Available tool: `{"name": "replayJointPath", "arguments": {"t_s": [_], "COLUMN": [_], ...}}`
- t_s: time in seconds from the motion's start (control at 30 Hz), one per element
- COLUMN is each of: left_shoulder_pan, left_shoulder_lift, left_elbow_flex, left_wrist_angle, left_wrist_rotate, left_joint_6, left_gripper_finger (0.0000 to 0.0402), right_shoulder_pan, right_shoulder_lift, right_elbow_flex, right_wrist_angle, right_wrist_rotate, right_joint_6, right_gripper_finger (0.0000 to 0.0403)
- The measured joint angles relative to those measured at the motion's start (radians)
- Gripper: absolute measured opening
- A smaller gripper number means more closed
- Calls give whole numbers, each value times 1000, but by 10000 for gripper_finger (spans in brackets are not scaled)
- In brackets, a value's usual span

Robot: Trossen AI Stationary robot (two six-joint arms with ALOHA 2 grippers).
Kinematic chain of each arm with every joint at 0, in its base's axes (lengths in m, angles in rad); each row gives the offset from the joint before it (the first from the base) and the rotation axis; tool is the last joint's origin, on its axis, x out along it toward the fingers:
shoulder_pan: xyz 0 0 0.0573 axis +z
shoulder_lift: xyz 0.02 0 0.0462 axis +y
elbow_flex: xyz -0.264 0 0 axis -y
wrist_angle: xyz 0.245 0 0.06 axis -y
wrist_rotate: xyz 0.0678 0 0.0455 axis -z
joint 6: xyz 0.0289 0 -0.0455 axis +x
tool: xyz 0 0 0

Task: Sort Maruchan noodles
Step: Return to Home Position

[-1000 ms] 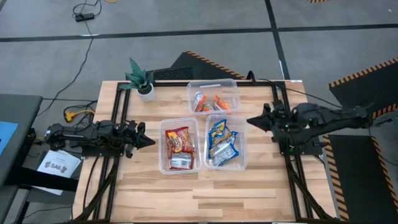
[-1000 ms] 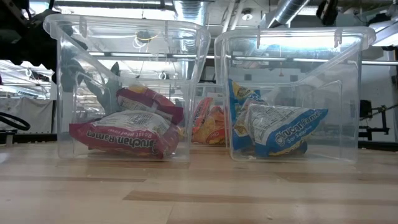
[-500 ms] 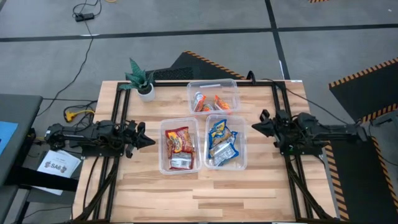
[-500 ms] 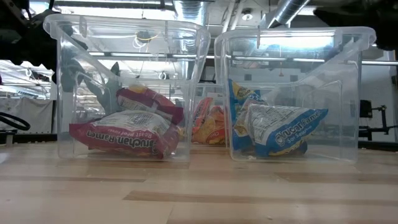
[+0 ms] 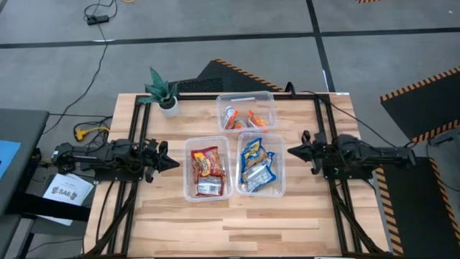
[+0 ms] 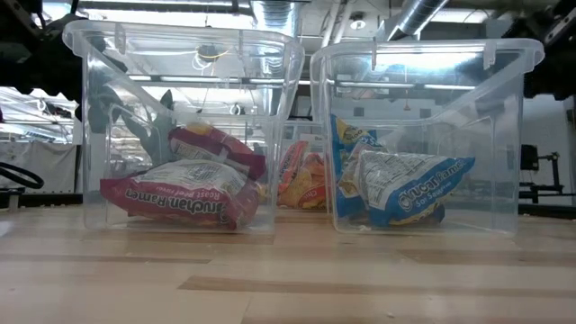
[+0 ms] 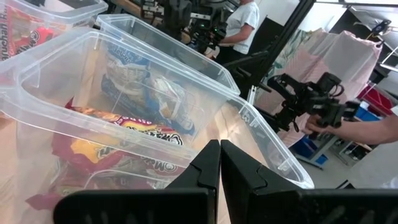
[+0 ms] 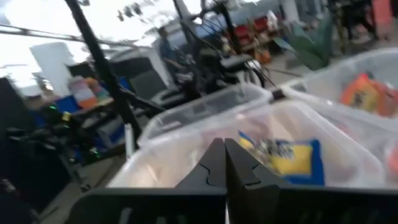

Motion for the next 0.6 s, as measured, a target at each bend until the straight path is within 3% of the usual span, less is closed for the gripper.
{"name": "replayJointPath", "arguments": {"t_s": [0.13,0.27,0.6], "left_shoulder_pan": [0,0,0], "left_shoulder_lift": [0,0,0], "left_elbow_flex": [0,0,0], "left_wrist_angle": [0,0,0], "left_wrist_rotate": [-3,-3,-3], "left_joint_6": [0,0,0], "left_gripper_finger": [0,0,0], "right_shoulder_pan": [37,59,83], "right_shoulder_lift": [1,32,50], "right_elbow_flex": [0,0,0], "right_wrist_angle": [-79,-83,-92], "right_wrist_rotate": [104,101,98], "right_joint_6": [33,-82,-77], "right_gripper_finger": [7,20,45]}}
